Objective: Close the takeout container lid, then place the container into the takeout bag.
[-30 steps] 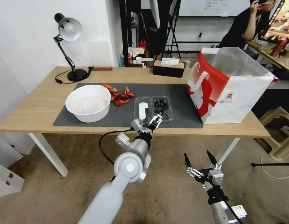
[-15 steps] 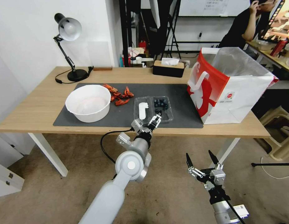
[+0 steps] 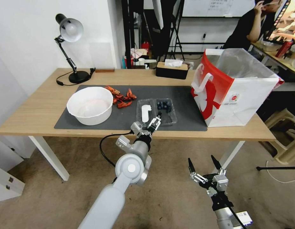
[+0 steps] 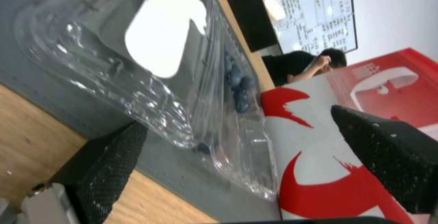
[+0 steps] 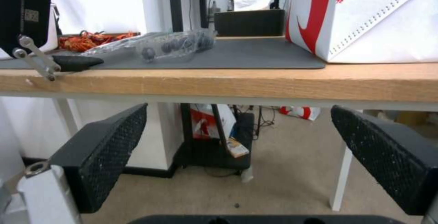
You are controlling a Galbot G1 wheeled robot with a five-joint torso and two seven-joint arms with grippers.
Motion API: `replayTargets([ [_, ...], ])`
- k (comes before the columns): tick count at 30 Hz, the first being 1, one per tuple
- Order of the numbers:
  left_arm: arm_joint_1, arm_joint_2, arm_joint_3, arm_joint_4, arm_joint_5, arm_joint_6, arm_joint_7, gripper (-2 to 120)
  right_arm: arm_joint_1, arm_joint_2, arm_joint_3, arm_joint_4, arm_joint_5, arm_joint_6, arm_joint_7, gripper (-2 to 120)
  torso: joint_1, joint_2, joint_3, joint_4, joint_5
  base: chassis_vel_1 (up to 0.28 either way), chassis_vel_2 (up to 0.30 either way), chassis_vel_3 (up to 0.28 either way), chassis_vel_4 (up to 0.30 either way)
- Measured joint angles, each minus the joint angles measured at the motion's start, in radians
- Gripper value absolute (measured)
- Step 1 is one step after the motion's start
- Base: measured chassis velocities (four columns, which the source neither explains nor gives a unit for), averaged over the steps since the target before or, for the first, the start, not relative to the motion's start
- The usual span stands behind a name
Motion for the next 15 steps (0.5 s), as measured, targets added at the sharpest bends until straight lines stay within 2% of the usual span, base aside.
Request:
replayTargets([
  [15,0.018,-0.001,-0.028,-0.036,-0.012,-0.016,0.071,100,-0.008,0.007,0.001,0.004,-0.007,0.006,-0.002,100,0.000,0.000,0.000,-0.0001,-0.0001,0.000,0.000,0.000,0.000],
])
